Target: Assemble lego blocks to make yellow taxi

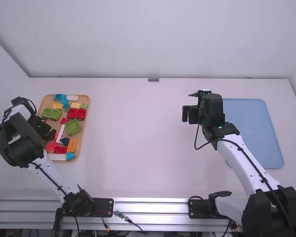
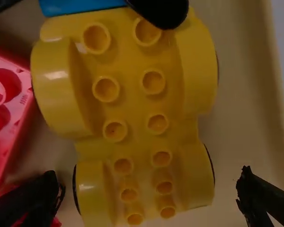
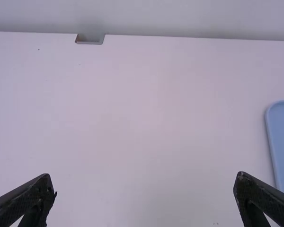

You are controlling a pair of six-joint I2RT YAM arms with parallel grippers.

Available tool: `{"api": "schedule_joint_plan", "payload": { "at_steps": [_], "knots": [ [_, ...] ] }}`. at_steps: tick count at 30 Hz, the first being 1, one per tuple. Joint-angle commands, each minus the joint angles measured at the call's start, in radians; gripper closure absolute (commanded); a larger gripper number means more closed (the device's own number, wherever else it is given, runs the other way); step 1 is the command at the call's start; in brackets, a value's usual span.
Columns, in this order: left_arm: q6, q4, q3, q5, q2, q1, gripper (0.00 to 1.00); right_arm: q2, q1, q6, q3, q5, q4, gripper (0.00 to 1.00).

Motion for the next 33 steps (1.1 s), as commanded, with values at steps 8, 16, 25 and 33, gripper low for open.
{"api": "schedule_joint_plan", "payload": {
  "at_steps": [8,16,25,33],
  "knots": [
    [0.001,0.216,-0.147,0.062,0.002,0.006,0.01,0.008,0.001,0.003,0.033,0.002,-0.004,0.00],
    [0.005,0.375,-0.235,0.044,-0.001,0.012,0.01,0.008,0.001,0.002,0.033,0.003,0.006,0.00],
    [-0.002,-0.037,-0.039,-0.051,-0.012,0.004,0.01,0.008,0.001,0.002,0.033,0.002,0.002,0.00],
    [-0.103,-0.075,-0.019,-0.065,-0.012,0.010,0.01,0.008,0.001,0.002,0.033,0.002,-0.001,0.00]
  ]
}}
